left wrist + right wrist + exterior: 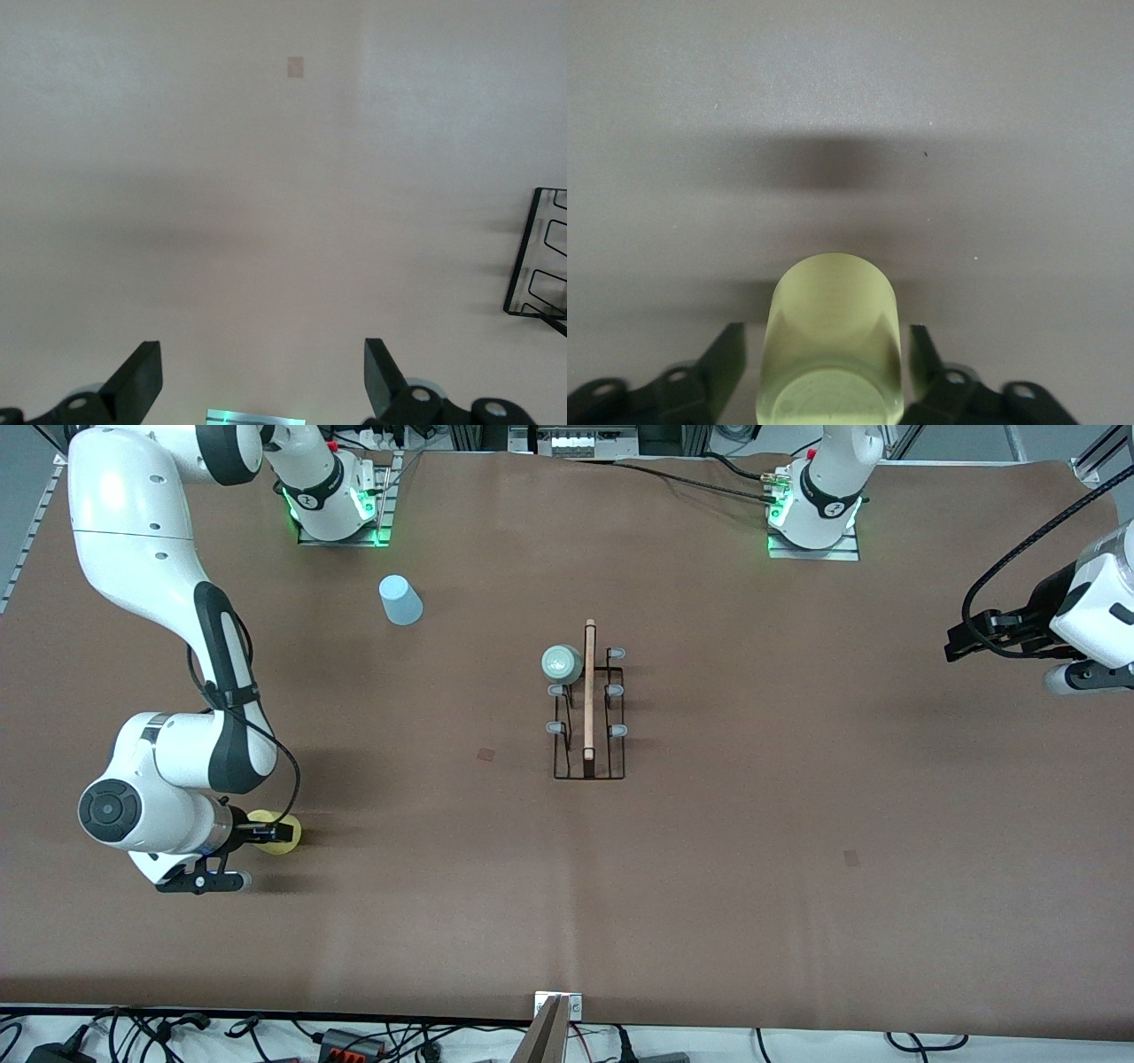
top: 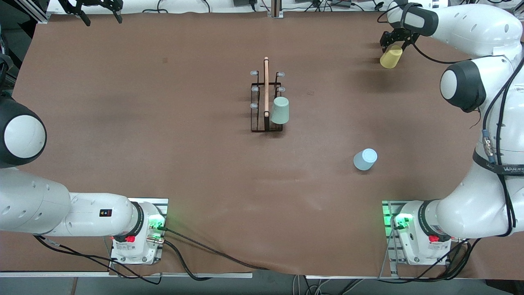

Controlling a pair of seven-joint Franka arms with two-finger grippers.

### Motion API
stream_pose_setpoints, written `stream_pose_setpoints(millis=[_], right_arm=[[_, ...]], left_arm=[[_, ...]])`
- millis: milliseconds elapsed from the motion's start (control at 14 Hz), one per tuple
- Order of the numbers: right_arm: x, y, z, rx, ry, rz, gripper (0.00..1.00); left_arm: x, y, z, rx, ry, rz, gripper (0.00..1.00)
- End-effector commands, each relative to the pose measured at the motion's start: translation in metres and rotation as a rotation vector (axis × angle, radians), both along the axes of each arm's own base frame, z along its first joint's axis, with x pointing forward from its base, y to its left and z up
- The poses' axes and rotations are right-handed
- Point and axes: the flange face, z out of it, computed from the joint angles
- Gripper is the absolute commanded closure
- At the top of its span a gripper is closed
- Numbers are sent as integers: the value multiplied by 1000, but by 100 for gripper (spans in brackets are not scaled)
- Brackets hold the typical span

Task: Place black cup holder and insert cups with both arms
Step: 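Carry the yellow cup to the rack with the right gripper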

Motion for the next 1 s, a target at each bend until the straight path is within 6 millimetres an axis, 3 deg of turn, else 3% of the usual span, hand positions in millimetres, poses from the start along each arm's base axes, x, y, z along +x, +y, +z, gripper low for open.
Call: stream_pose_setpoints(millis=[0,72,215,430,573,645,788,931], right_arm=[[-1,0,4,23,14,13,63],[-2,1,7,25,24,12,68],[-3,5,22,30,61,17,68],[2,54,89,83,87,73,71],[5,98,129,129,67,81,71],[1,123,133,143,77,58,71],[-15,191,139,157,88,8,71],[-40,257,168,154,66,6,71]], left_arm=[[-7,-2,3,-16,4,8,0],[-7,-2,3,-16,4,8,0],[-7,-2,3,-16,4,8,0],[-7,-2,3,-16,4,8,0],[-7,-2,3,-16,4,8,0],[-7,-2,3,-16,4,8,0],[-7,-2,2,-16,5,8,0],[-7,-2,3,-16,4,8,0]])
